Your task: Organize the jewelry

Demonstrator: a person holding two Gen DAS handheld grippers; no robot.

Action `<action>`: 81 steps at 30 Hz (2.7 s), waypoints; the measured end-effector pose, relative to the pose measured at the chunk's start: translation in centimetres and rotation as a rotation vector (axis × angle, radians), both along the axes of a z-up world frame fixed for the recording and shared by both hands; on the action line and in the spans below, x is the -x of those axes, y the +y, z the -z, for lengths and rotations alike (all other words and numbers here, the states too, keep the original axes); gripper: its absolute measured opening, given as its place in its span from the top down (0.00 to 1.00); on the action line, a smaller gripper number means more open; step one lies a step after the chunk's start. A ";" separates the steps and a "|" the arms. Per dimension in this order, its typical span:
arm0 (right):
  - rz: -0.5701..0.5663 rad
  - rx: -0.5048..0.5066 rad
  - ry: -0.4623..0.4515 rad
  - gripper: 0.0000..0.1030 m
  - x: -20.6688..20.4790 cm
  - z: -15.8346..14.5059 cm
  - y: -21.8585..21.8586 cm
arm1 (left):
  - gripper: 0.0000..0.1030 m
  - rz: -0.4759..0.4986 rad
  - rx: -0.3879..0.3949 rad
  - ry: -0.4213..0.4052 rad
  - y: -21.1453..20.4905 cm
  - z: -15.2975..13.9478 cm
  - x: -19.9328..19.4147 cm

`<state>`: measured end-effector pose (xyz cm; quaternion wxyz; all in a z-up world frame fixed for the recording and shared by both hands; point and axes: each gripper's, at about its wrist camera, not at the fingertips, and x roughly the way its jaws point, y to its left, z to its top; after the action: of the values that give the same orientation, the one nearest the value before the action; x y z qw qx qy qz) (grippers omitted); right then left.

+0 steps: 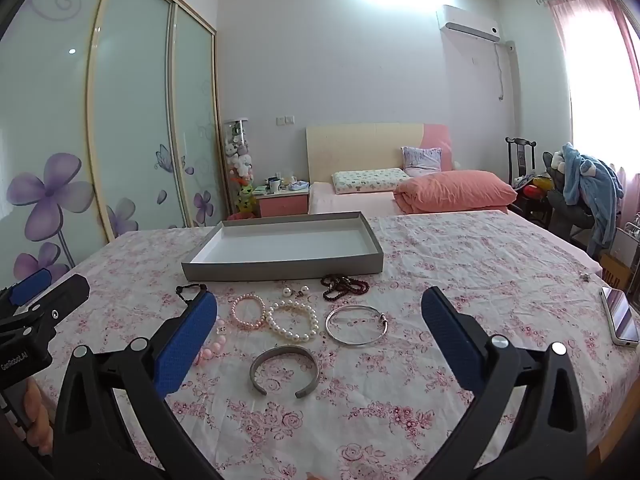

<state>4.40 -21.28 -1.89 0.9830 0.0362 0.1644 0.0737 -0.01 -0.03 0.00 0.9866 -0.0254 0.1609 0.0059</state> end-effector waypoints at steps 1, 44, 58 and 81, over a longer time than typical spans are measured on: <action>0.000 -0.001 0.005 0.02 0.0 0.0 0.0 | 0.04 0.000 -0.001 -0.001 0.0 0.0 0.0; 0.000 -0.006 0.009 0.02 0.0 0.1 -0.2 | 0.04 0.001 0.014 0.020 0.2 0.3 -0.4; 0.000 -0.006 0.011 0.02 -0.1 -0.1 -0.2 | 0.04 0.000 0.016 0.020 0.2 0.3 -0.3; 0.001 -0.007 0.015 0.02 -0.3 0.3 -0.4 | 0.04 0.000 0.018 0.023 0.2 0.3 -0.4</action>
<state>4.70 -21.65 -2.16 0.9816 0.0404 0.1712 0.0737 0.36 0.15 -0.35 0.9845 -0.0340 0.1721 0.0048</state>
